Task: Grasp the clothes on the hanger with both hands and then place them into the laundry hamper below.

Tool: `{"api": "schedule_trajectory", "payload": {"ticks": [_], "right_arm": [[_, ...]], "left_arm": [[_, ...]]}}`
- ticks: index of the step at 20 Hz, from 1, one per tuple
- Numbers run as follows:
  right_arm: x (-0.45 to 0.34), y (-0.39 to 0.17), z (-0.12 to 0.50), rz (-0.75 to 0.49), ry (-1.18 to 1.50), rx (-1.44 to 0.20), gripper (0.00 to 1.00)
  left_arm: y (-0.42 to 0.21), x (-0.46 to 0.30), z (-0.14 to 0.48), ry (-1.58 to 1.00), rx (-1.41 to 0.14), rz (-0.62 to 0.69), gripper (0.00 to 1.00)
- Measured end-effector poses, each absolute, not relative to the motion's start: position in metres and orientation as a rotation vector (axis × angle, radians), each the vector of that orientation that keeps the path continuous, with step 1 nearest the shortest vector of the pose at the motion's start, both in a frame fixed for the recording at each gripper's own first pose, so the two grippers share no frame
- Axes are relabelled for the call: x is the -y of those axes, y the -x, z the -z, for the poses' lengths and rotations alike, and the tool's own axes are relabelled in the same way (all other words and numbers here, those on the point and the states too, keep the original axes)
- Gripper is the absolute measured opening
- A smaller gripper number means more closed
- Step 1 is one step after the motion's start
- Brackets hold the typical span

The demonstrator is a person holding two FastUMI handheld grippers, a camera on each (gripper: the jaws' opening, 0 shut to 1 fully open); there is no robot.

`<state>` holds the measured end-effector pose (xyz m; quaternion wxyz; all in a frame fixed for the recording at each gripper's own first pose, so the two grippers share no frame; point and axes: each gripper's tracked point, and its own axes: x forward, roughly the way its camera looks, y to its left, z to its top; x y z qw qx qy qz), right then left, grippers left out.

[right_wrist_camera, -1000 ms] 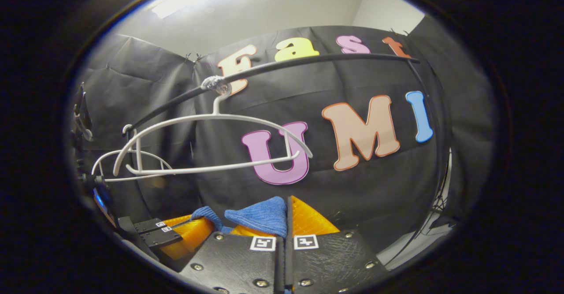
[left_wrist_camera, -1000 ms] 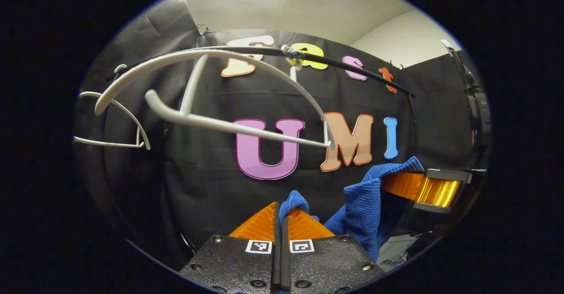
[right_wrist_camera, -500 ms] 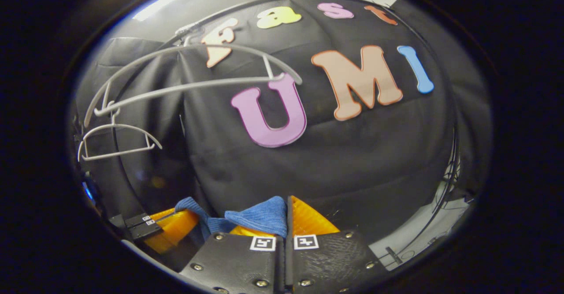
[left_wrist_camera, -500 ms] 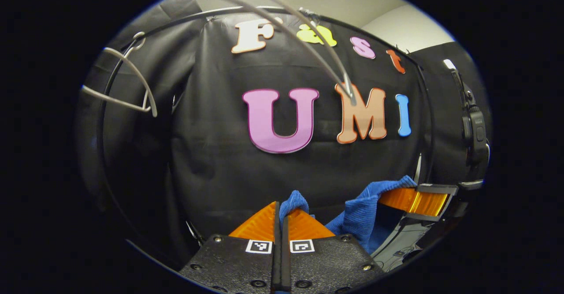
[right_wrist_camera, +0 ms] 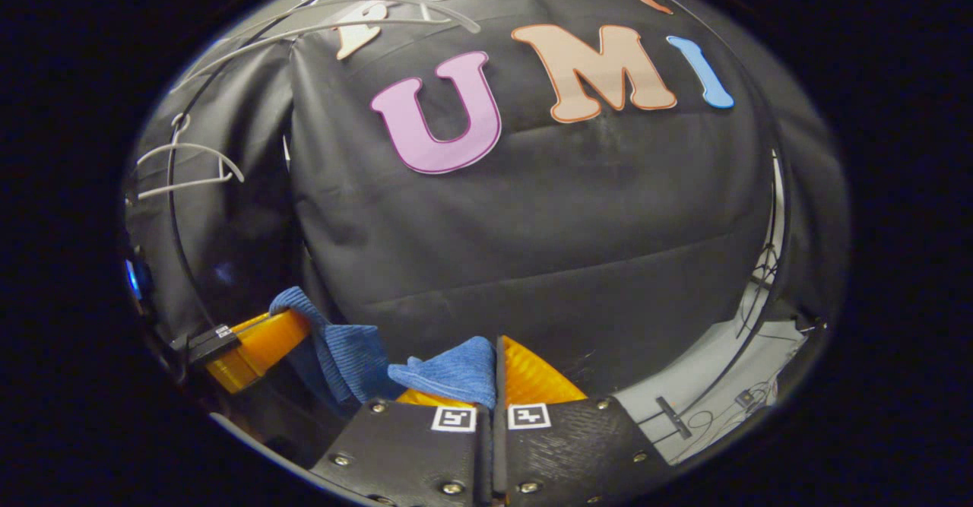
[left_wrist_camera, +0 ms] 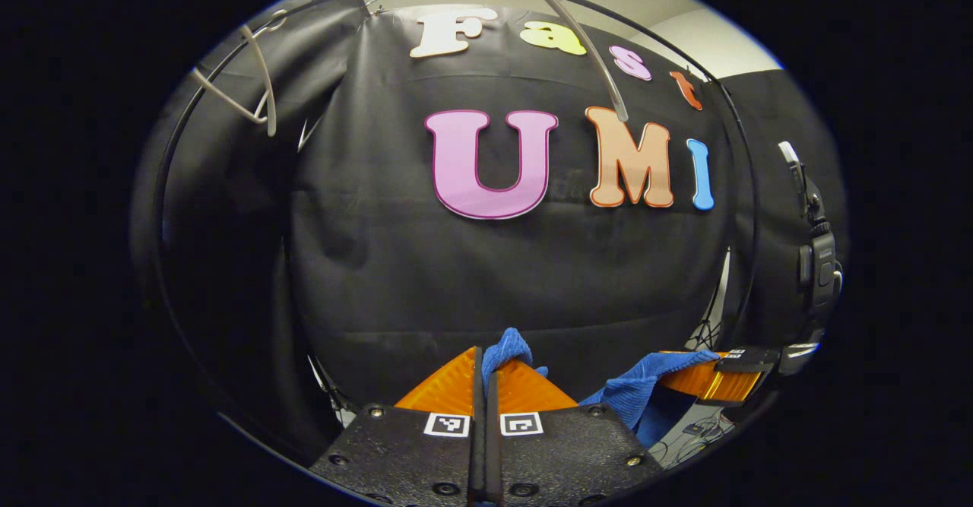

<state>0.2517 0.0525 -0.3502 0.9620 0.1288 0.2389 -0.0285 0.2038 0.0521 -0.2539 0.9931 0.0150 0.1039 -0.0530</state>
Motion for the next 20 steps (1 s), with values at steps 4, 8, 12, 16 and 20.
{"api": "schedule_trajectory", "payload": {"ticks": [4,8,12,16,20], "right_arm": [[-0.043,-0.244,0.38,0.096,-0.226,-0.513,0.01],[-0.043,-0.237,0.414,0.114,-0.212,-0.555,0.01],[-0.037,-0.23,0.449,0.156,-0.172,-0.595,0.01],[-0.039,-0.215,0.492,0.168,-0.145,-0.661,0.02],[-0.044,-0.206,0.525,0.166,-0.099,-0.732,0.02]], "left_arm": [[-0.201,-0.049,0.306,0.009,-0.31,0.098,0.02],[-0.197,-0.056,0.354,0.036,-0.399,0.073,0.01],[-0.192,-0.049,0.404,0.016,-0.478,0.08,0.01],[-0.189,-0.045,0.439,-0.006,-0.537,0.092,0.01],[-0.185,-0.05,0.474,-0.031,-0.609,0.079,0.01]]}}
